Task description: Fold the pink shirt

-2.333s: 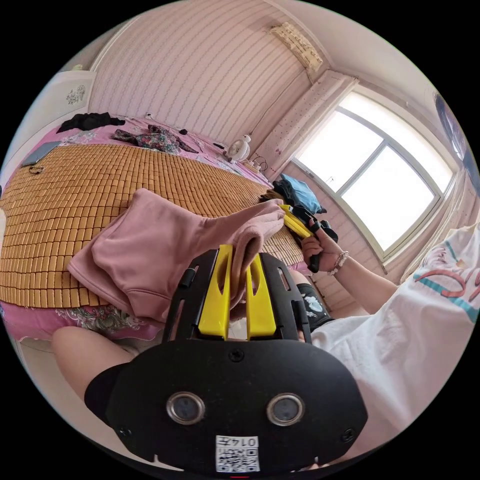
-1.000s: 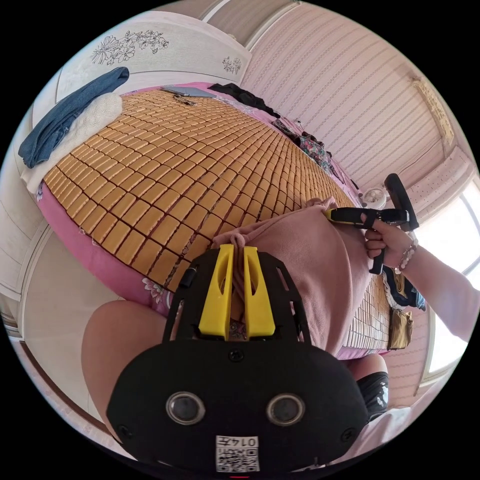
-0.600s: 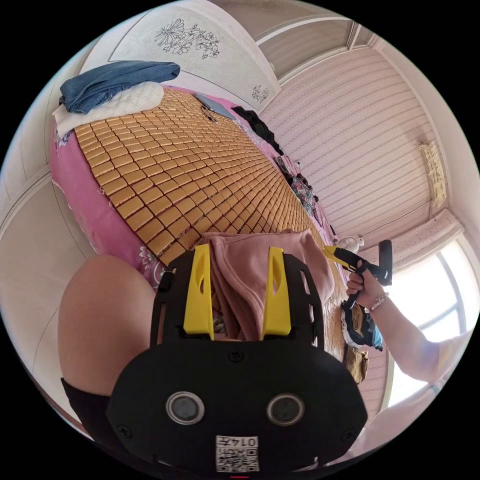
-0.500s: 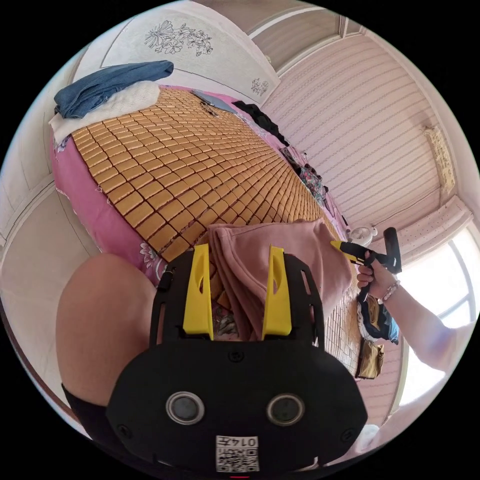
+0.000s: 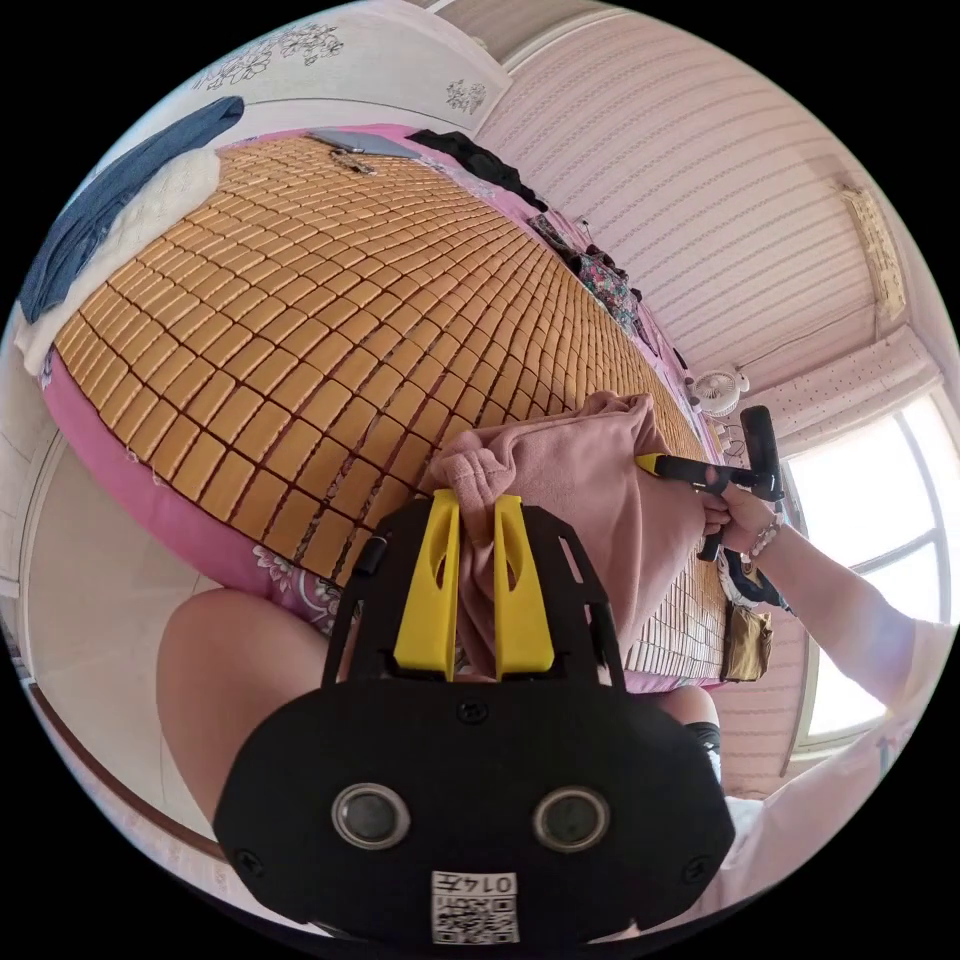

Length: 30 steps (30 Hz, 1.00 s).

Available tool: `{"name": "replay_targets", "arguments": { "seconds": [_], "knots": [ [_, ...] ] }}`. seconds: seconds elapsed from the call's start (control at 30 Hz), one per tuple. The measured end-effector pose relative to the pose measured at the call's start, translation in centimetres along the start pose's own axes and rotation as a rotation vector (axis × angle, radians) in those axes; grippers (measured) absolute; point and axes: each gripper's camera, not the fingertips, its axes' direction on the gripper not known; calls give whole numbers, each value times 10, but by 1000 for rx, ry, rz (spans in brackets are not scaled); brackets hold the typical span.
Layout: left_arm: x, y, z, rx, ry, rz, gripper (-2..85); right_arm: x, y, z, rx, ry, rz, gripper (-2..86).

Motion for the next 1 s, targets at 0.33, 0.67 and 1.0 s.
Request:
{"name": "replay_targets", "arguments": {
  "seconds": [0.33, 0.67, 1.0],
  "knots": [
    [19, 72, -135, 248, 69, 185, 37, -86, 76, -57, 293, -136, -247, 79],
    [-43, 114, -281, 628, -151, 122, 35, -263, -33, -2, 219, -313, -599, 79],
    [-227, -5, -343, 704, -176, -285, 70, -442, -239, 103, 20, -171, -598, 88]
  ]
}}
